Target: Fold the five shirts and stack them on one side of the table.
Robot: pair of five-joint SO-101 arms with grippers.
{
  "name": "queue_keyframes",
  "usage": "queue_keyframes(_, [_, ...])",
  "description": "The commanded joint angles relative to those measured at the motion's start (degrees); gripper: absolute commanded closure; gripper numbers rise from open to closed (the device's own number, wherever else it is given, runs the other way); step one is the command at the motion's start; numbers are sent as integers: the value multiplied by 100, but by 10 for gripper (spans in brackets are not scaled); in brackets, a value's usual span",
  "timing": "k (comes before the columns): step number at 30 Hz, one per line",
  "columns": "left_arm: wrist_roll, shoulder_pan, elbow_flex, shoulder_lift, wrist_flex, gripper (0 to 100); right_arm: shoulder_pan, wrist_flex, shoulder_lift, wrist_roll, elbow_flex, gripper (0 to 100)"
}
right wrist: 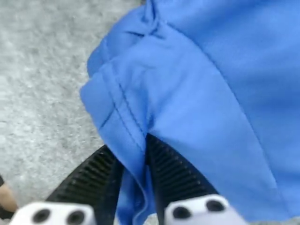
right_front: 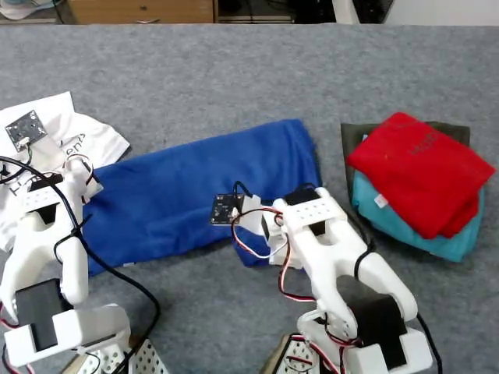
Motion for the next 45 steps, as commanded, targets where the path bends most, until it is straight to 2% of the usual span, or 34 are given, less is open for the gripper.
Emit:
queue_keyframes(1, [9, -9, -123, -66, 35, 981, 66, -9, 215, 26, -84, 991])
queue_keyframes(4, [9, -9, -123, -66, 35, 981, 66, 123, 180, -44, -444, 995])
queue_keyframes(9, [9, -9, -141, -66, 35, 981, 66, 967, 233, -97, -1842, 995])
queue_keyframes(12, [9, -9, -132, -66, 35, 981, 66, 1099, 400, -105, -2624, 995])
queue_keyframes(23, [9, -9, -149, -66, 35, 981, 31, 1407, 2791, -44, -5745, 995])
queue_keyframes(31, [0, -18, -158, -75, 35, 981, -338, 2400, 4013, 818, -7231, 988])
queue_keyframes(34, [0, -18, -158, -75, 35, 981, -338, 2189, 4277, 862, -7495, 893])
queue_keyframes(40, [-211, 0, -158, -75, 35, 981, -268, 1600, 4321, 844, -7670, 518])
queue_keyframes(42, [-220, 26, -149, -75, 35, 981, -251, 1776, 4242, 826, -7785, 469])
queue_keyframes(45, [-220, 18, -158, -75, 35, 981, -215, 1969, 3934, 791, -7767, 479])
